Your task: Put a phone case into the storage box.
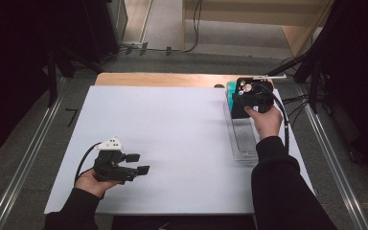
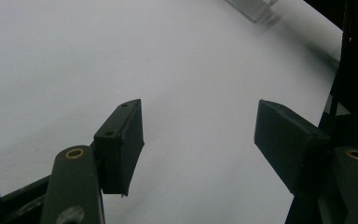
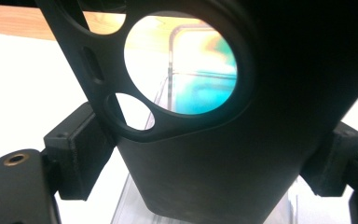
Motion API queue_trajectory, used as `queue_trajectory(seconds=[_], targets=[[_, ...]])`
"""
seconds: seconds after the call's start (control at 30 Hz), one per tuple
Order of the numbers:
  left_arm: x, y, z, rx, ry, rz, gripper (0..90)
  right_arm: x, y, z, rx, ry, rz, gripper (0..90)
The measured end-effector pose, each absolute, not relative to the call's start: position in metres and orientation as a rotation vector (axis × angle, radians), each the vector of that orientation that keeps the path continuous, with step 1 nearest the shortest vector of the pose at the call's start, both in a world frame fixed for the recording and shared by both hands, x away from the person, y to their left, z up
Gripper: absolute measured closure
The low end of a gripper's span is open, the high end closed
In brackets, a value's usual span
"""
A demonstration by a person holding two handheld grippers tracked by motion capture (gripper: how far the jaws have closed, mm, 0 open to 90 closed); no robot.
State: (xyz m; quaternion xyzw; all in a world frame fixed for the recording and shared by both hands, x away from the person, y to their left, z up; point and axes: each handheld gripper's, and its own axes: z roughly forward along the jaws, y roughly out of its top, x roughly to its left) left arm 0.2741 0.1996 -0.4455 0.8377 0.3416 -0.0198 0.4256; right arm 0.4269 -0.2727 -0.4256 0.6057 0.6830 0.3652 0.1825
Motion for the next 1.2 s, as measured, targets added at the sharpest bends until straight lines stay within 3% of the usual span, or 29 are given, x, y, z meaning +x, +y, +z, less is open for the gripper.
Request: queue_trajectory(seconds=[0.47, 0.53, 0.57, 0.63, 0.9, 1.2], targets=[[0.276, 0.199, -0.447, 2.096, 0.853, -0.063, 33.0, 0.45, -0.262, -0.458, 1.699, 1.922, 0.952, 12.1], [0.276, 0.199, -0.447, 2.101, 0.847, -0.065, 32.9, 0.453, -0.263, -0.459, 1.7, 1.912, 0.946, 7.0], [0.276, 0.199, -0.447, 2.1, 0.847, -0.065, 32.9, 0.454, -0.264, -0.459, 1.704, 1.909, 0.961, 0.3], [0.276, 0.198, -0.447, 2.098, 0.848, -0.066, 32.9, 0.454, -0.266, -0.459, 1.709, 1.907, 0.987, 0.0], [0.277, 0.198, -0.447, 2.095, 0.851, -0.073, 33.0, 0.444, -0.27, -0.444, 1.681, 1.91, 1.044, 0.0], [0.278, 0.199, -0.447, 2.1, 0.853, -0.069, 32.9, 0.408, -0.255, -0.418, 1.575, 2.077, 1.189, 0.0]])
